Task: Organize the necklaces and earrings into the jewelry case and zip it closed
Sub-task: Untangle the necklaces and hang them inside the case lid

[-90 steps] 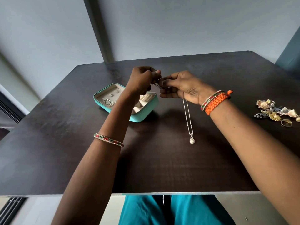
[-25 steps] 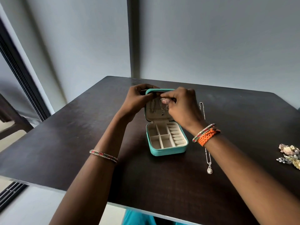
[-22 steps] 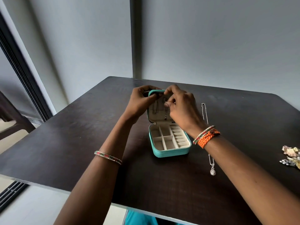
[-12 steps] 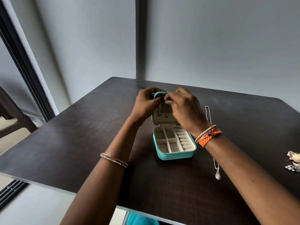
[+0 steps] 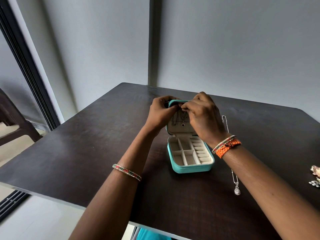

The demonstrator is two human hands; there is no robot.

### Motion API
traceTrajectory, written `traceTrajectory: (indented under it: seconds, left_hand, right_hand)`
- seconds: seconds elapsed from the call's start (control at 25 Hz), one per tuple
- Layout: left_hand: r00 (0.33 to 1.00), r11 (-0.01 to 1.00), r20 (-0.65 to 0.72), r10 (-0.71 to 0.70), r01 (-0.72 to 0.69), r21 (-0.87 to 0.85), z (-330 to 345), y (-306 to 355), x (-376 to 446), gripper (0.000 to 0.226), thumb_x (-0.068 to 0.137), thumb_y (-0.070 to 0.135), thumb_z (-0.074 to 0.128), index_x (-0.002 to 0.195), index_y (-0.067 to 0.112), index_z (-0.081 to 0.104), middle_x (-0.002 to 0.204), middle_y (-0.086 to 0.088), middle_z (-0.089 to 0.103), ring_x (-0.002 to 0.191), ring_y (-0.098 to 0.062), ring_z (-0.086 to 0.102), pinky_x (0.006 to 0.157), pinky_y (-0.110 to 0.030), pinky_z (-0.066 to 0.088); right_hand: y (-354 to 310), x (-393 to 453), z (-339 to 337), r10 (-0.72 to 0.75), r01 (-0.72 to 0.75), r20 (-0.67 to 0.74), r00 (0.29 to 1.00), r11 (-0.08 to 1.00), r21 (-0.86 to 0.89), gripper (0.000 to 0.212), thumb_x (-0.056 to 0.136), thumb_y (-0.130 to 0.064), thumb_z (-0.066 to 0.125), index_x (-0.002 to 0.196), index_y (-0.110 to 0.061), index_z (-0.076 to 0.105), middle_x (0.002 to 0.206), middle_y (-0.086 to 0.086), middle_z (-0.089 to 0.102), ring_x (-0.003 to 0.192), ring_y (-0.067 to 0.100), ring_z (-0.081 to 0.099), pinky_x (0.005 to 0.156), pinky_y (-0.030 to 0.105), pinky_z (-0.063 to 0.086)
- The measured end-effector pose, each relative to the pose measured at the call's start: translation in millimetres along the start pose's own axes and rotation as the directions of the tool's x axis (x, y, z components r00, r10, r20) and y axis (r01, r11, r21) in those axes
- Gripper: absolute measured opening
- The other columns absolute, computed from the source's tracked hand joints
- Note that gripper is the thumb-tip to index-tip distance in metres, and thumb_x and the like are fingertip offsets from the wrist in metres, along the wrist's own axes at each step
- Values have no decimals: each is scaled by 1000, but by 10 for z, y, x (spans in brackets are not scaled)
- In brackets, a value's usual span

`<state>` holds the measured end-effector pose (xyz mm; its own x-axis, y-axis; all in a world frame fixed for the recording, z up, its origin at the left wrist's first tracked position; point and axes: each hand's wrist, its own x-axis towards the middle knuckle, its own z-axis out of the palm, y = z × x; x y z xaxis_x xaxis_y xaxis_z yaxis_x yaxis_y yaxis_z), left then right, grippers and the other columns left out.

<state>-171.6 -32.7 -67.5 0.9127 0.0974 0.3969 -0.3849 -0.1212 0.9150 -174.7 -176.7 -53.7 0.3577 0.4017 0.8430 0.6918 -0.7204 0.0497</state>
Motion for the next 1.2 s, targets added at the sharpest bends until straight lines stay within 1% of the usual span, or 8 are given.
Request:
traceTrajectory:
  seconds: [0.16, 0.32, 0.52, 0.64, 0.72, 0.76, 0.88, 1.2]
  left_hand:
    - [1000, 1000, 11, -20, 20, -23, 11, -13, 17, 13, 83, 3, 66, 92, 11, 70, 88, -10, 70, 82, -13, 63, 79, -27, 52]
    - [1000, 999, 28, 8, -7, -35, 11, 7, 7, 14, 83, 1, 66, 94, 9, 70, 85, -4, 69, 81, -9, 63, 77, -20, 51]
    - [998, 998, 54, 45, -43, -37, 9, 33, -11, 14, 84, 0, 65, 93, 9, 69, 82, 0, 68, 75, -2, 61, 74, -16, 50]
    - [992, 996, 98, 79, -74, -54, 0, 58, -20, 15, 84, -2, 65, 95, 7, 67, 83, 2, 67, 73, 3, 62, 74, -15, 50]
    - [989, 994, 109, 101, -96, -48, -1, 58, -27, 15, 84, -1, 65, 97, 5, 68, 85, 2, 68, 76, 3, 62, 75, -15, 50]
    - [987, 993, 112, 117, -113, -43, -2, 54, -29, 15, 83, 0, 65, 98, 4, 68, 86, 1, 68, 77, 2, 63, 76, -16, 50]
    - [972, 984, 155, 176, -171, -42, -13, 78, -49, 20, 83, -2, 64, 103, 3, 66, 89, 1, 69, 82, 0, 64, 77, -16, 52]
    - [947, 980, 253, 195, -178, -89, 13, 99, -49, 30, 83, -6, 61, 110, 8, 62, 82, 15, 72, 82, 0, 65, 75, -15, 50]
  right_hand:
    - [27, -107, 73, 67, -66, -62, 996, 998, 17, 19, 69, 9, 69, 75, -9, 72, 76, 4, 68, 80, 24, 51, 65, 34, 47]
    - [20, -49, 54, 364, -353, -47, 930, 922, 162, 10, 67, -8, 79, 72, -14, 73, 87, 2, 51, 91, 17, 42, 69, 31, 43]
    - [-16, 50, -42, 577, -594, 142, 804, 774, 219, 43, 65, -12, 82, 97, -12, 54, 106, 1, 41, 106, 19, 40, 89, 38, 41]
    - [122, 216, -93, 735, -867, 460, 498, 440, 235, 56, 66, -12, 83, 108, -12, 46, 111, 3, 42, 108, 17, 40, 82, 28, 39]
    - [234, 285, -121, 613, -938, 729, 304, 58, 342, 51, 58, -2, 81, 102, -10, 56, 107, 10, 54, 109, 24, 52, 84, 32, 46]
    - [282, 272, -124, 520, -936, 809, 273, -52, 349, 49, 56, 0, 79, 102, -5, 61, 104, 14, 60, 107, 27, 57, 90, 37, 49]
    - [305, 200, -196, 360, -912, 871, 334, -111, 395, 56, 59, -2, 72, 113, 3, 60, 101, 15, 66, 99, 23, 64, 95, 34, 49]
    - [189, -100, -248, 540, -792, 670, 510, -9, 610, 23, 77, 8, 66, 91, -10, 61, 89, 2, 65, 85, 9, 62, 88, 20, 48]
